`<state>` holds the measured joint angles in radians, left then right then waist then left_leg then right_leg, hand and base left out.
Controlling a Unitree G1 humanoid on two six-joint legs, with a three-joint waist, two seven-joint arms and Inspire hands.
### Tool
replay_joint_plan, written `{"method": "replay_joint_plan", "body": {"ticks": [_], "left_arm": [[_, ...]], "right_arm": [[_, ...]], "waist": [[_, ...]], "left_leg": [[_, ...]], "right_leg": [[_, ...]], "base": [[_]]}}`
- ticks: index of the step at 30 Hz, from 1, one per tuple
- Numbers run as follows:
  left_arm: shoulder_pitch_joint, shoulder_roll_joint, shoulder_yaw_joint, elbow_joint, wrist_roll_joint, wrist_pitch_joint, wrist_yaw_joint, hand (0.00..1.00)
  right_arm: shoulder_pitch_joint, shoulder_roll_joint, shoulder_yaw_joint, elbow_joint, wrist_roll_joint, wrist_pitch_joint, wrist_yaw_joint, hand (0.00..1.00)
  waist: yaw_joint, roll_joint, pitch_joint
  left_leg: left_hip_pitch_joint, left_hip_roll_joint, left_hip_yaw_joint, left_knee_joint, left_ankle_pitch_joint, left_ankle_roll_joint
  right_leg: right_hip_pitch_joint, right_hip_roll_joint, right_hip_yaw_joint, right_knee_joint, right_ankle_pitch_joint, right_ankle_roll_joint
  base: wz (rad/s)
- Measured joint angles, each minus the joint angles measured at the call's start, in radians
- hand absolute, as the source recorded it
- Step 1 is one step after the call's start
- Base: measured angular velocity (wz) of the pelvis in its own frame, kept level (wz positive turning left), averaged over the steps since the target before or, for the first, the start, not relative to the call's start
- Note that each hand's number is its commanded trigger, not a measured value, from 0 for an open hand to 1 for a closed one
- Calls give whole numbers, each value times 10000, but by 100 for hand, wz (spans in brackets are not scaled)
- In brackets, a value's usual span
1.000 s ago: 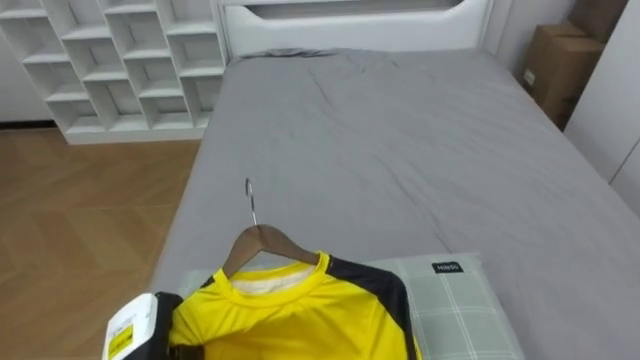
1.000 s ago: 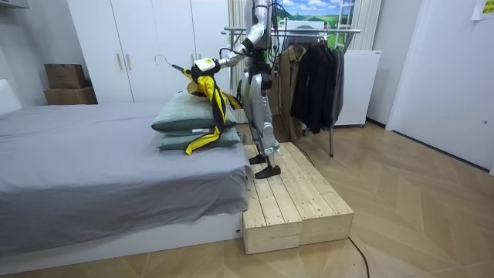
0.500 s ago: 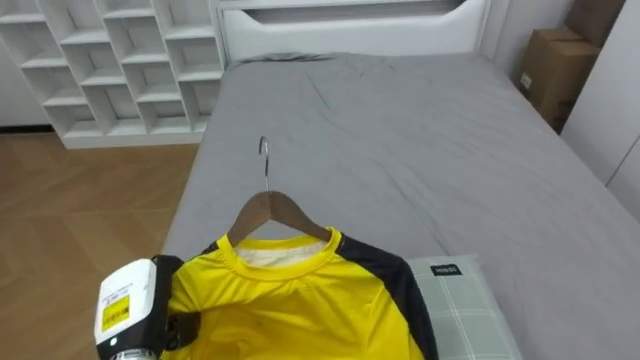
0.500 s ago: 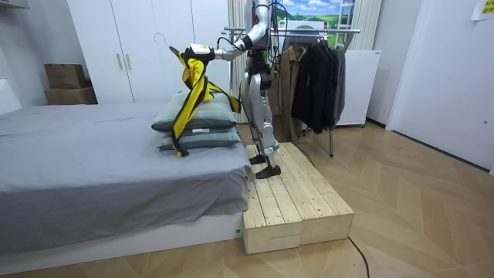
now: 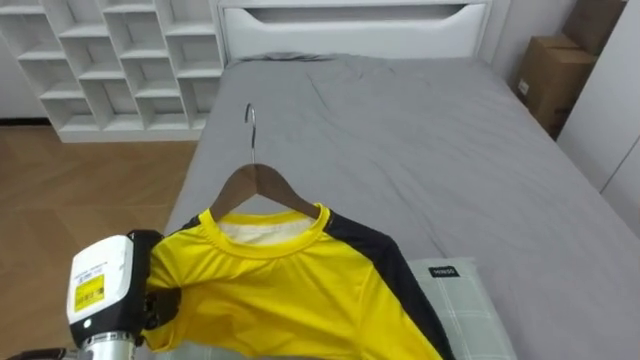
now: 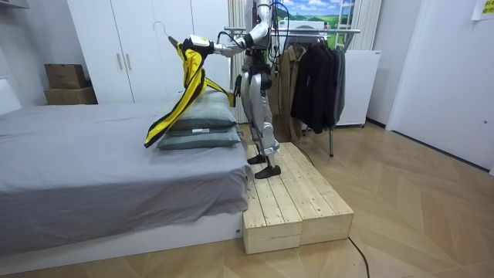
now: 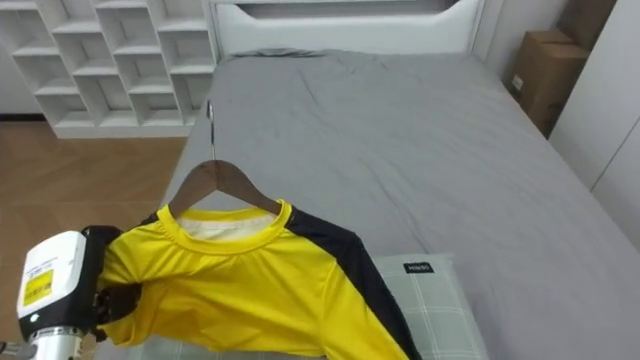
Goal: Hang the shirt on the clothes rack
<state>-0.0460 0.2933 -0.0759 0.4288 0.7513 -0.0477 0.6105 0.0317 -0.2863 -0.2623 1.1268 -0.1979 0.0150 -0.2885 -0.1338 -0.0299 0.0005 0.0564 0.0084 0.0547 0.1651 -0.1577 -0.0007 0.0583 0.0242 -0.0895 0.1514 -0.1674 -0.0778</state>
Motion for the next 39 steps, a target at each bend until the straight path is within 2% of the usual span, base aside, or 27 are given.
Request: {"method": "replay_joint_plan", "body": {"ticks": [7,9,11,14,16,19,20,22,24,28,32,39], "left_arm": [[15,76,28,-265,-126,185,128,100],[167,75,34,-729,-138,287,118,100],[459,66,35,-1298,-104,315,119,100],[587,43,27,-1400,2,421,94,100],[590,-55,29,-1399,-3,473,84,100],[589,-318,27,-1336,-82,481,84,100],[589,-453,26,-1337,-79,481,84,100],[588,-535,-13,-1338,-54,481,84,100],[591,-556,-56,-1336,-53,482,77,100],[598,-855,-61,-1337,-144,485,52,100],[593,-854,-59,-1343,-148,522,-93,100],[593,-846,-62,-1346,-146,522,-135,100]], "right_arm": [[106,-75,-121,-3681,-2096,74,-803,0],[108,-71,-114,-4654,-2733,63,-843,0],[276,124,-100,-5871,-3473,81,-1067,0],[417,386,236,-7056,-3927,88,-1248,0],[403,563,440,-7519,-3990,87,-1382,0],[394,610,935,-8238,-4021,85,-1497,0],[401,610,1073,-8536,-4033,84,-1497,0],[400,614,1301,-8949,-4031,91,-1511,0],[387,613,1596,-9400,-4033,82,-1535,0],[365,612,2077,-10022,-4335,70,-1540,0],[357,609,2768,-10728,-4412,58,-1357,0],[291,508,3068,-11087,-4411,-57,-1326,0]], "waist": [[0,-3,-22],[35,-5,-23],[59,-4,-23],[79,8,-16],[108,40,3],[159,215,71],[192,285,69],[296,342,49],[338,344,48],[605,344,49],[726,345,47],[886,326,45]], "left_leg": [[78,-5,22,-25,0,0],[96,17,233,-25,0,0],[121,23,266,-25,0,1],[148,26,288,-22,0,1],[169,16,310,-19,-2,3],[212,-7,415,-21,-38,63],[205,-22,439,-25,-48,78],[194,-22,478,-23,-50,82],[193,-15,471,-16,-49,81],[181,-10,482,-15,-49,81],[89,-6,481,-13,-50,81],[19,-14,474,-15,-50,80]], "right_leg": [[10,-27,31,229,8,15],[-18,-25,76,265,9,16],[-25,-24,80,311,8,18],[-35,-17,146,335,12,29],[-54,-14,229,320,-9,73],[-65,-27,350,329,-34,125],[-70,-39,365,336,-35,144],[-60,-46,369,366,-15,159],[-52,-44,340,387,12,152],[-72,-39,334,395,28,144],[-151,-39,327,359,27,142],[-217,-51,309,357,27,143]], "base": [[-4],[-2],[0],[-6],[-7],[-10],[-5],[-5],[2],[1],[1],[0]]}}
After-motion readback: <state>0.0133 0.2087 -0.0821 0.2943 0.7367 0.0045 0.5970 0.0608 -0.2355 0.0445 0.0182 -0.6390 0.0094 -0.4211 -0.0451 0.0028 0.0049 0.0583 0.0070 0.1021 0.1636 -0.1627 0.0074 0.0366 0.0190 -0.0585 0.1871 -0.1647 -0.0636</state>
